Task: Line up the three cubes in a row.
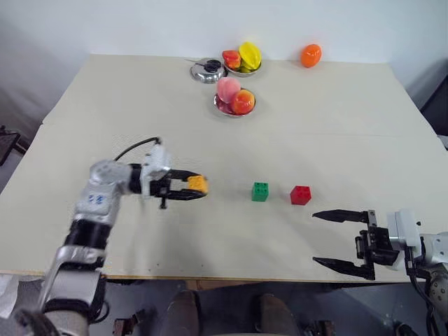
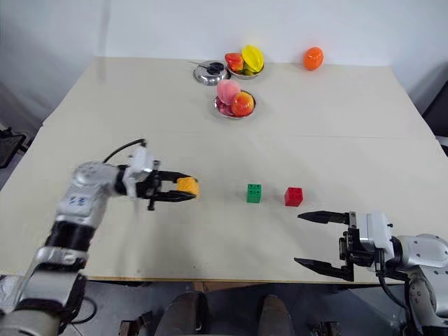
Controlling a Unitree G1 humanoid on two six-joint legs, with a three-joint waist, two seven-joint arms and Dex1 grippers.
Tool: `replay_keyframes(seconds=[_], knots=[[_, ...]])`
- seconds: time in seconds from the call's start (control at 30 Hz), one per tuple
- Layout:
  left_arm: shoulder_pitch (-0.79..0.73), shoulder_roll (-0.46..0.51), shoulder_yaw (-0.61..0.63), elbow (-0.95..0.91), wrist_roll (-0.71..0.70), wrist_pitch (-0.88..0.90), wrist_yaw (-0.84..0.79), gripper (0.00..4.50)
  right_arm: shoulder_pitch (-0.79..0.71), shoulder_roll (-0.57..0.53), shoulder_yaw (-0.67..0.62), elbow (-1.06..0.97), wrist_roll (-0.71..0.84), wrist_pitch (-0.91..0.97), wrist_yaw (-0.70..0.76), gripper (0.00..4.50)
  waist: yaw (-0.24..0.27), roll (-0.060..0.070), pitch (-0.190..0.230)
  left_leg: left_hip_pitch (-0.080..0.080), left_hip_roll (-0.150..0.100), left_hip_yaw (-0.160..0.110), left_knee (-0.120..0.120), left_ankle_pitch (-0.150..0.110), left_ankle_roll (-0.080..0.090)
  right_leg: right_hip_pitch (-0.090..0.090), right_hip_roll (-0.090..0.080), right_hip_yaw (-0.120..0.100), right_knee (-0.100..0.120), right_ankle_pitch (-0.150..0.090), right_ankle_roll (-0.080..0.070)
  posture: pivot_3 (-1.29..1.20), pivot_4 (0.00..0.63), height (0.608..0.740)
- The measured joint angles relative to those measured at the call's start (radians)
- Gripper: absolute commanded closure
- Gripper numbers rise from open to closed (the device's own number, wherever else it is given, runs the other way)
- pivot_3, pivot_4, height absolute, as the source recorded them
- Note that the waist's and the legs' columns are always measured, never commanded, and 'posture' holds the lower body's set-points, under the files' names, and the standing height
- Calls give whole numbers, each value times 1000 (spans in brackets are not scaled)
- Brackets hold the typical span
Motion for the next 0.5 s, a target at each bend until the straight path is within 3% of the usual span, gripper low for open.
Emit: replay_keyframes(seconds=[0.17, 0.5], knots=[[-183, -155, -94, 386, 143, -153, 18, 2980, 7, 0, -8, -9, -2, 1, -10, 0, 1, -1, 0, -1, 0, 1, 0, 0, 0, 0, 0, 0, -4, 1, 1, 0, 150, 740], [-308, -188, -72, 677, 214, -324, 14, 2980, 88, 4, -36, -48, -1, 0, -44, 0, 3, -1, 0, -1, 0, 1, 0, 0, 0, -1, 0, 0, -3, 1, 1, 0, 150, 740]])
